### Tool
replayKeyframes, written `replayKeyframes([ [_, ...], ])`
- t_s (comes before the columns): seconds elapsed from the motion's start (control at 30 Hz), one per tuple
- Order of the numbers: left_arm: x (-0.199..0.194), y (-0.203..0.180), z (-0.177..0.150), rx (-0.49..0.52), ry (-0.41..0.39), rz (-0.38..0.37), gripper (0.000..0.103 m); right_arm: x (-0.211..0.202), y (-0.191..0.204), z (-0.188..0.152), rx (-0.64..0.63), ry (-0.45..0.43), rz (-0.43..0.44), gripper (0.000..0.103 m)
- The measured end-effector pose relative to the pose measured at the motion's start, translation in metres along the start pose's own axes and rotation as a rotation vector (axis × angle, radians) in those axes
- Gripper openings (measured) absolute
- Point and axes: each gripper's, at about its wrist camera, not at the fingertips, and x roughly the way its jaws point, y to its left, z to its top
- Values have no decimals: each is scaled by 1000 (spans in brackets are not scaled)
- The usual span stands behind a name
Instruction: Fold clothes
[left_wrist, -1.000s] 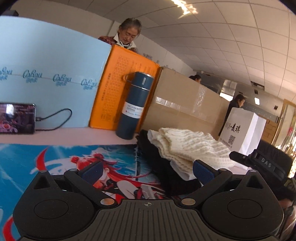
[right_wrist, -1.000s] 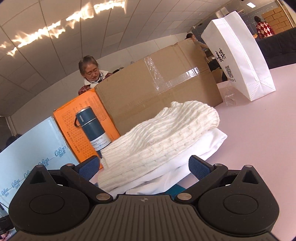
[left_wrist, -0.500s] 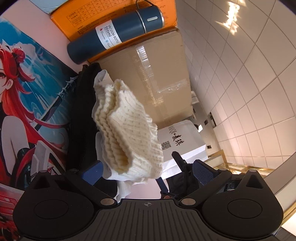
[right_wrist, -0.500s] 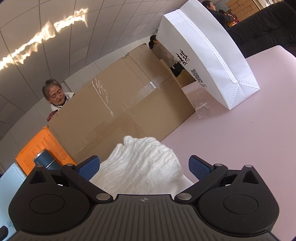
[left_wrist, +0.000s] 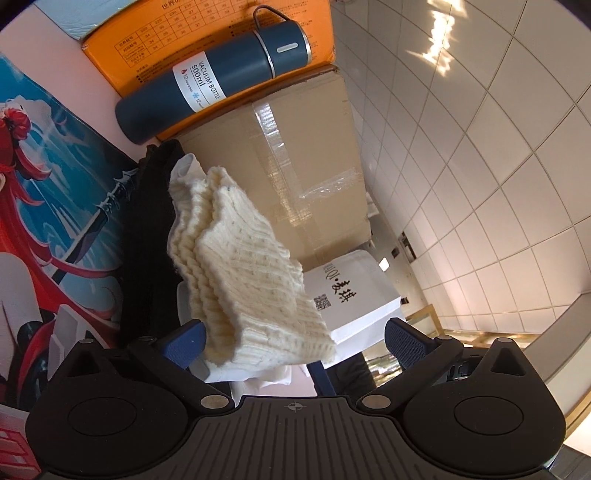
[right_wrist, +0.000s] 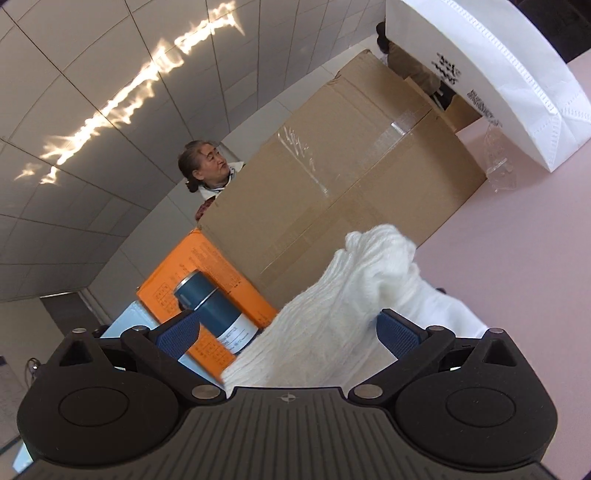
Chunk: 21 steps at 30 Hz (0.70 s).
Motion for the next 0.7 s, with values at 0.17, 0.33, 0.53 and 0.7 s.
replayKeyframes([
  [0.17, -6, 9, 4, -5, -27, 3, 103, 1, 13, -6, 7, 82, 103, 103],
  [0.33, -7, 11, 4, 30, -6, 6, 103, 5, 26, 5, -18, 5, -88, 103],
  [0.53, -7, 9, 1, 39, 19, -52, 103, -18, 19, 21, -79, -161, -307, 103],
  [0.7, -5, 9, -1, 35, 46, -76, 103, 1, -7, 32, -8, -71, -293, 103],
])
